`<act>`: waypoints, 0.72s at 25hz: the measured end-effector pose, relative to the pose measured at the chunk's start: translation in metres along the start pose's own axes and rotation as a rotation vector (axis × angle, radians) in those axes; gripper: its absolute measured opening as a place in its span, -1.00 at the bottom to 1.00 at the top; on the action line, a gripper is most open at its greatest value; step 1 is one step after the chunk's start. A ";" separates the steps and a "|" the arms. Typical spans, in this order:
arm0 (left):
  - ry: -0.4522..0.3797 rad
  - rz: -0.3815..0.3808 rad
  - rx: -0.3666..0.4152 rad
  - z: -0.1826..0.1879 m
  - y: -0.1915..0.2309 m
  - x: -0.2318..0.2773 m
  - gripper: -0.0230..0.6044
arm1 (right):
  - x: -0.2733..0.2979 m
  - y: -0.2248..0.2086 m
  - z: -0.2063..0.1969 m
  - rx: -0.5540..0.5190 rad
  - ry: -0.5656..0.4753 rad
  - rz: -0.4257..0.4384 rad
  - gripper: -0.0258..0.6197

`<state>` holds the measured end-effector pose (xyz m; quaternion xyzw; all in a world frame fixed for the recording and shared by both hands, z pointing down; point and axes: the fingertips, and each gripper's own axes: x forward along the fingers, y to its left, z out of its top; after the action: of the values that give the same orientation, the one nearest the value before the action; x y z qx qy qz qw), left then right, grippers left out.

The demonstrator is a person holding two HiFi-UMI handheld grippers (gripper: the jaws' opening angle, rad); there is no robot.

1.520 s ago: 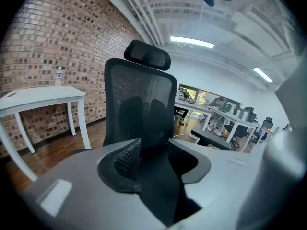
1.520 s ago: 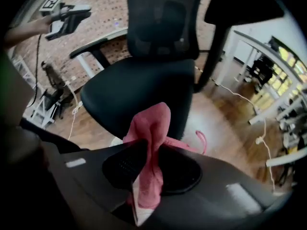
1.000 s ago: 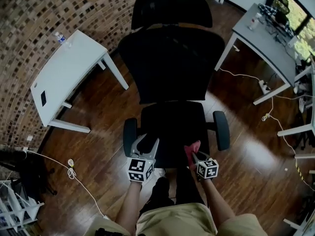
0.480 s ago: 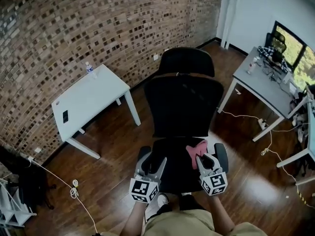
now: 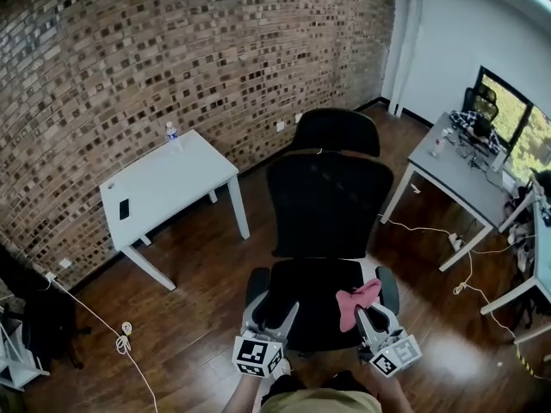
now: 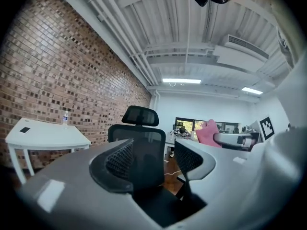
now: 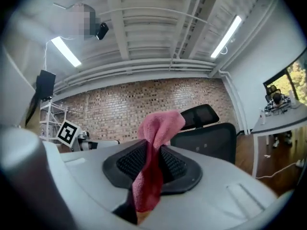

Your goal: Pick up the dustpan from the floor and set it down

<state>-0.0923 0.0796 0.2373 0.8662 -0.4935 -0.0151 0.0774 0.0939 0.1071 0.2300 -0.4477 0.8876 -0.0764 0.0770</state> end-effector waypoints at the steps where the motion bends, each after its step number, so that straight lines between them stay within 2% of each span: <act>1: -0.003 0.006 0.010 0.000 -0.005 -0.007 -0.16 | -0.009 0.003 -0.003 0.003 0.002 0.011 -0.66; 5: -0.016 0.027 0.055 0.007 -0.044 -0.030 -0.16 | -0.050 0.014 -0.002 -0.005 -0.019 0.075 -0.66; 11: 0.034 0.087 0.063 -0.013 -0.152 -0.082 -0.25 | -0.148 0.022 -0.017 -0.019 0.023 0.129 -0.66; 14: 0.100 0.036 0.041 -0.040 -0.212 -0.099 -0.25 | -0.182 0.012 -0.024 0.027 0.067 0.090 -0.65; 16: 0.133 -0.016 0.025 -0.054 -0.244 -0.115 -0.19 | -0.209 0.013 -0.018 0.077 0.055 0.044 -0.65; 18: 0.130 -0.031 0.028 -0.055 -0.258 -0.122 -0.19 | -0.227 0.020 -0.007 0.094 0.024 0.020 -0.65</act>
<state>0.0703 0.3201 0.2472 0.8739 -0.4740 0.0470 0.0971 0.2106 0.3026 0.2484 -0.4338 0.8882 -0.1229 0.0879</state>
